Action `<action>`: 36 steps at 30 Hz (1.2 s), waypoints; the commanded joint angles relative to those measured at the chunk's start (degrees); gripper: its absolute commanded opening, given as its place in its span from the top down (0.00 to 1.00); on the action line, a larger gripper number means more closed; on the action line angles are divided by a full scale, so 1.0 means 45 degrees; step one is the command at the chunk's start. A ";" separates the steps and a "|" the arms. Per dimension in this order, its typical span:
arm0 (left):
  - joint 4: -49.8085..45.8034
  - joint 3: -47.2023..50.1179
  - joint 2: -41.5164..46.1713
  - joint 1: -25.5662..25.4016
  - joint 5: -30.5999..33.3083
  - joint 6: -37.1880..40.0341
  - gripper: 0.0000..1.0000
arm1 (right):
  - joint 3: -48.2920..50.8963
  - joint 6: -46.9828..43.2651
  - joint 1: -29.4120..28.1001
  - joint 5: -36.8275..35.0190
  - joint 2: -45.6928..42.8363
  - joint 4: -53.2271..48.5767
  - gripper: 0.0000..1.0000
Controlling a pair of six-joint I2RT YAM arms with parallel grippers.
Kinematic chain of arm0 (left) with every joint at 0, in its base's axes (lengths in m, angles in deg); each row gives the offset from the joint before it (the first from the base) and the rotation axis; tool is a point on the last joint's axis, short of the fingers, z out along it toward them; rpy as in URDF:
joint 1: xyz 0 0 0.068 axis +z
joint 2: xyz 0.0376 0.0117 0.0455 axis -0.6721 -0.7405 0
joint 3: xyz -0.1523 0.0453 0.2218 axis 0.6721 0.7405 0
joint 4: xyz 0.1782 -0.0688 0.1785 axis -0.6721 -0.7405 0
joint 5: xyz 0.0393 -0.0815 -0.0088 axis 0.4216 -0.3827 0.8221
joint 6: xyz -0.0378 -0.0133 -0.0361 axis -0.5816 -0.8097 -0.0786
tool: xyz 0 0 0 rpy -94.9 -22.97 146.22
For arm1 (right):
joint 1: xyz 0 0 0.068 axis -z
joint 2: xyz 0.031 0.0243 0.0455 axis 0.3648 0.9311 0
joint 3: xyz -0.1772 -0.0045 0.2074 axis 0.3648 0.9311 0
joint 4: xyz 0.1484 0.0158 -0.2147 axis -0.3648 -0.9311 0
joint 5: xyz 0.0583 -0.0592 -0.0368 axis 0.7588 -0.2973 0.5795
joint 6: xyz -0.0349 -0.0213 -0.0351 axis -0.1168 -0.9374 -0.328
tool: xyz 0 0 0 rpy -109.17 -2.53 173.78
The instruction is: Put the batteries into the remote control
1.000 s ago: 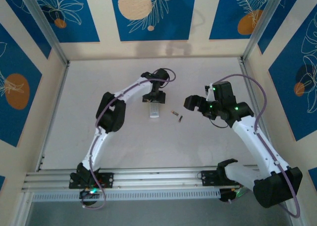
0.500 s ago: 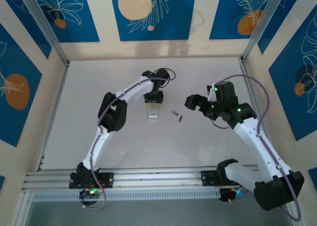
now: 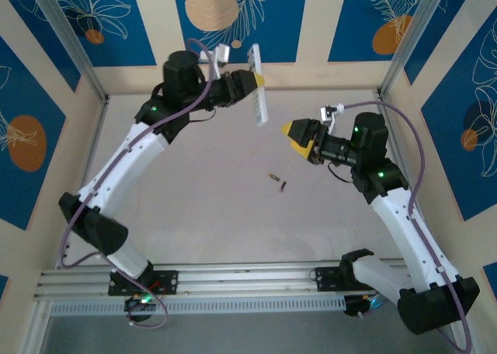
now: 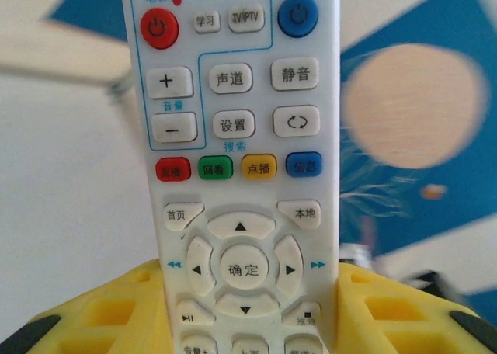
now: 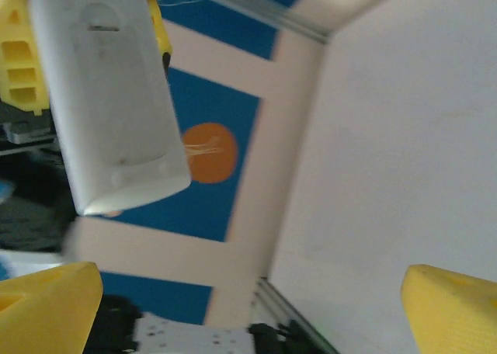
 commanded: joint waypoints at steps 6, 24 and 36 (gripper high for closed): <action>0.6516 0.1564 -0.0729 -0.0054 -0.2387 -0.4790 0.63 | -0.0739 0.2504 -0.0816 0.1308 0.0945 0.5034 0.01; 0.9333 0.2113 -0.0804 -0.0226 -0.2863 -0.7077 0.65 | -0.2493 0.0650 -0.1564 0.0576 0.2079 0.3070 0.37; 0.4476 0.1518 0.0138 -0.0071 -0.2470 -0.3321 0.04 | -0.3151 -0.2005 -0.1699 -0.0577 0.1656 -0.0113 0.57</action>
